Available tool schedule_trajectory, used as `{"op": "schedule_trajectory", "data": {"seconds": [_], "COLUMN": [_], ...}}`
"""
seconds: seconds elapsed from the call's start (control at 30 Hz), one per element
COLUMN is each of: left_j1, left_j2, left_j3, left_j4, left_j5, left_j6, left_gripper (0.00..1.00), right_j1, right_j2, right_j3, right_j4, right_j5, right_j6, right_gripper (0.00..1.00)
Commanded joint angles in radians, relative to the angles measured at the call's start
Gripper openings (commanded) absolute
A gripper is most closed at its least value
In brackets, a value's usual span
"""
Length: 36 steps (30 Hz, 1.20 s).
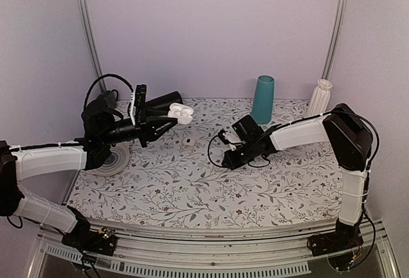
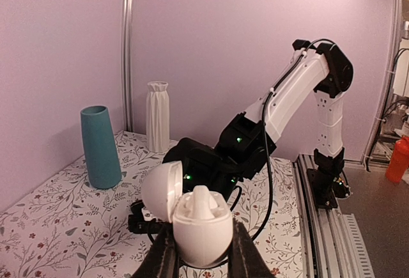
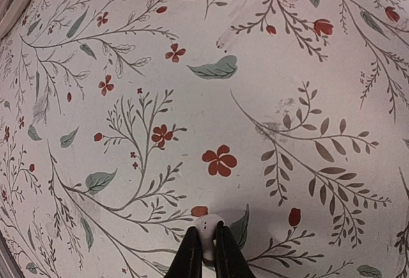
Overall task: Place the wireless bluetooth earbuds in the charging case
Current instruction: Pick up the right earbud from the center of the board.
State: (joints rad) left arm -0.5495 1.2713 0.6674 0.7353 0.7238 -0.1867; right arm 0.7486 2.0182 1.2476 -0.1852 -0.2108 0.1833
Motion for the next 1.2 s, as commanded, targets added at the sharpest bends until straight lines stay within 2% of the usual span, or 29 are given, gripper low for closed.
{"op": "schedule_trajectory", "data": {"seconds": [0.0,0.37,0.73,1.17], "left_j1": [0.011,0.011,0.026,0.042], "left_j2": [-0.004,0.006,0.017,0.05], "left_j3": [0.024,0.026,0.018,0.026], "left_j4": [0.004,-0.001,-0.002,-0.021], "left_j5": [0.002,-0.004,0.01,0.089], "left_j6": [0.01,0.02,0.035,0.043], "left_gripper": [0.0,0.0,0.0,0.0], "right_j1": [-0.005,-0.017,-0.05,-0.05], "right_j2": [0.019,-0.072,-0.242,-0.441], "right_j3": [-0.017,-0.023,-0.031,-0.072], "right_j4": [-0.018,-0.011,-0.001,0.053], "right_j5": [0.034,0.022,-0.189,-0.42], "right_j6": [-0.011,-0.025,-0.055,-0.137], "right_gripper": [0.07,0.04,0.04,0.04]}}
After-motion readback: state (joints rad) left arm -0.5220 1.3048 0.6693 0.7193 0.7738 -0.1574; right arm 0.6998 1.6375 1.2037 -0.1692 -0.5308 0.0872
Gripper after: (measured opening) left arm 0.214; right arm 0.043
